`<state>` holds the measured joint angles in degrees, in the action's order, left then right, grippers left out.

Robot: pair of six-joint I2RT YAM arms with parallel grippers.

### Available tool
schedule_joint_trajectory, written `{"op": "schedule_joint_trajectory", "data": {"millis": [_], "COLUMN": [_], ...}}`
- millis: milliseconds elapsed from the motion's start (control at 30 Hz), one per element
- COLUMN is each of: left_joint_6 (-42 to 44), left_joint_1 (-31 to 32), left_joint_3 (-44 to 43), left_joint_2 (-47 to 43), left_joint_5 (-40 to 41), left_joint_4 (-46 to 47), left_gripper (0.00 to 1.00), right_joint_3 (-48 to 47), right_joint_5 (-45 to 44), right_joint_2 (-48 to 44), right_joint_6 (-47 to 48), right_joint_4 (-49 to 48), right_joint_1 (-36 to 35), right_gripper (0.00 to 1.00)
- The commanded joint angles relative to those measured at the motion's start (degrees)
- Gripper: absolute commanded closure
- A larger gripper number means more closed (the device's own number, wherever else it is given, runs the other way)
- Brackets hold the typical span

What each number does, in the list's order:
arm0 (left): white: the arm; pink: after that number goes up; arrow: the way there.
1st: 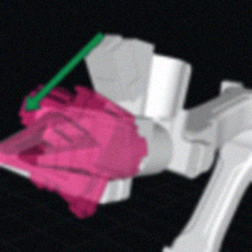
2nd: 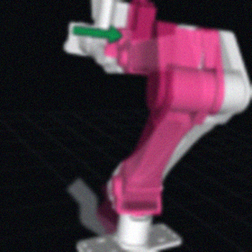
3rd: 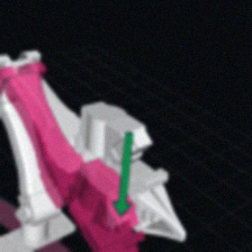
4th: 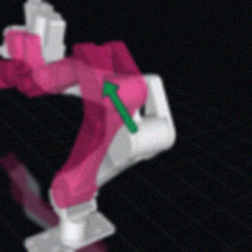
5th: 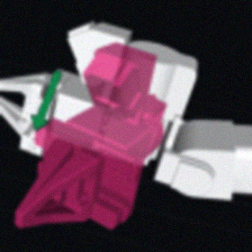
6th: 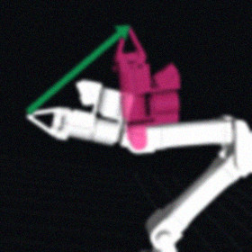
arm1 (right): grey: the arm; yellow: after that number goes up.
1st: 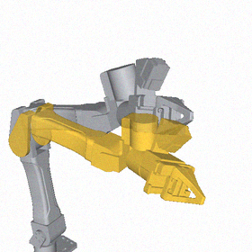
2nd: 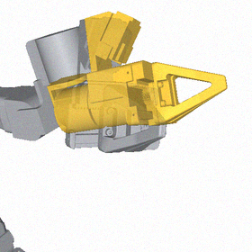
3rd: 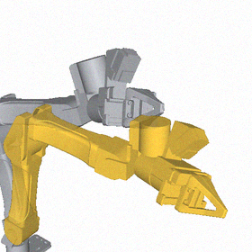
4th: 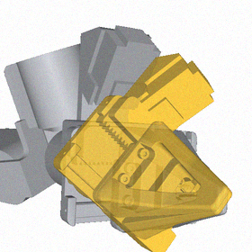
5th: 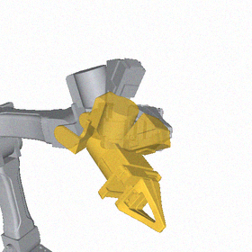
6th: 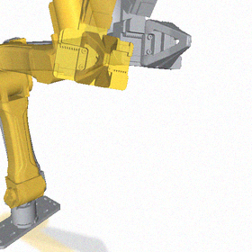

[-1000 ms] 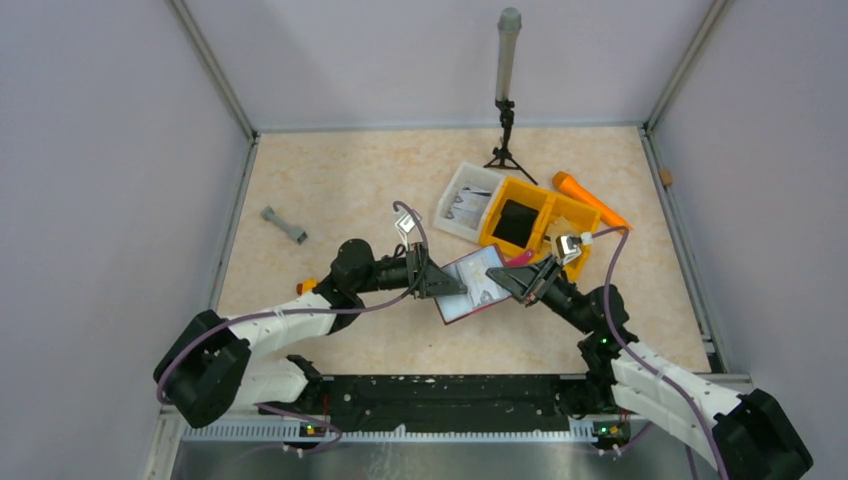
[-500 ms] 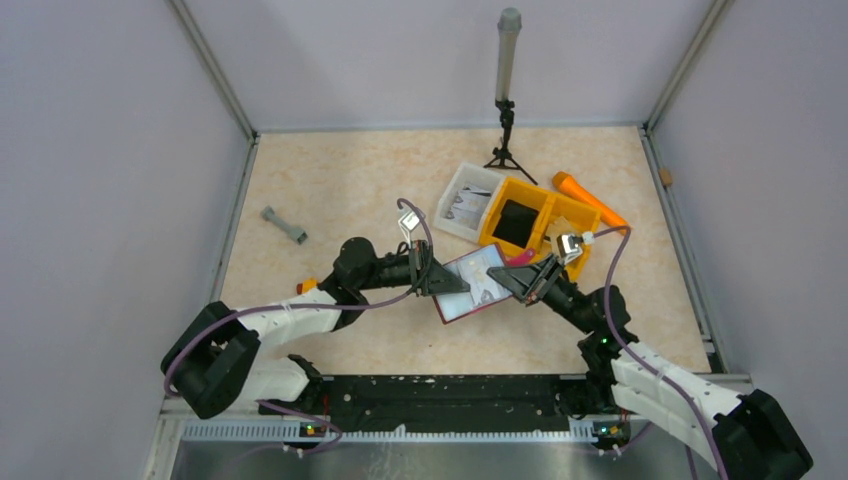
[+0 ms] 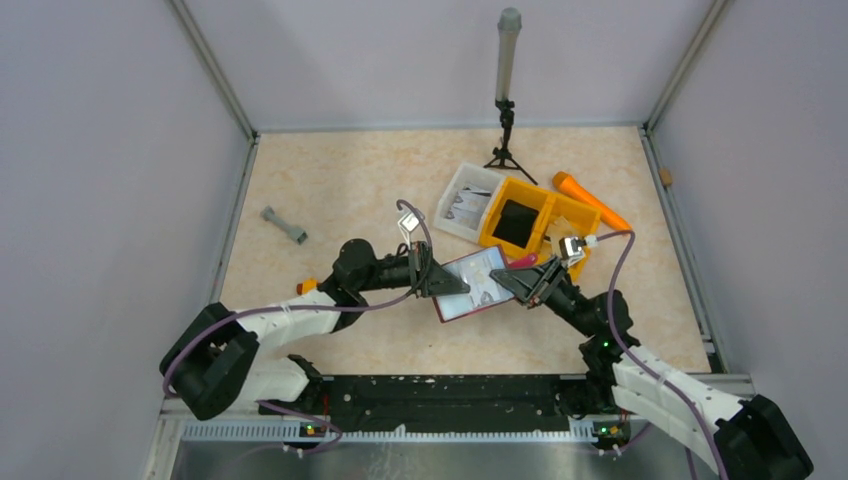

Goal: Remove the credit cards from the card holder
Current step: Remove the credit card from the card holder.

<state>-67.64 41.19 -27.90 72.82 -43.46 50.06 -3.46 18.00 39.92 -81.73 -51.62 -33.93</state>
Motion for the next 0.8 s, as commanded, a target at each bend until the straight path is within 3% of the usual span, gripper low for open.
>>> {"op": "schedule_joint_trajectory", "data": {"millis": [0, 133, 267, 767], "left_joint_6": [0.43, 0.58, 0.51, 3.15], "left_joint_1": [-0.22, -0.33, -0.37, -1.52], "left_joint_3": [1.10, 1.59, 1.75, 2.97], "left_joint_2": [-2.48, -3.16, -3.58, -7.57], "left_joint_5": [0.98, 1.01, 0.97, 0.62], "left_joint_4": [3.54, 3.09, 2.95, -2.64], "left_gripper": [1.00, 1.00, 1.00, 1.00], "right_joint_3": [0.91, 0.58, -0.19, -1.83], "right_joint_5": [-1.72, -1.58, -1.21, -2.57], "right_joint_2": [-2.18, -2.58, -2.57, -4.94], "right_joint_6": [-0.83, -0.53, 0.10, 2.29], "right_joint_4": [-4.20, -3.74, -2.42, 3.54], "right_joint_1": [0.18, 0.18, 0.20, 0.27], "right_gripper": [0.78, 0.80, 1.00, 1.00]}}
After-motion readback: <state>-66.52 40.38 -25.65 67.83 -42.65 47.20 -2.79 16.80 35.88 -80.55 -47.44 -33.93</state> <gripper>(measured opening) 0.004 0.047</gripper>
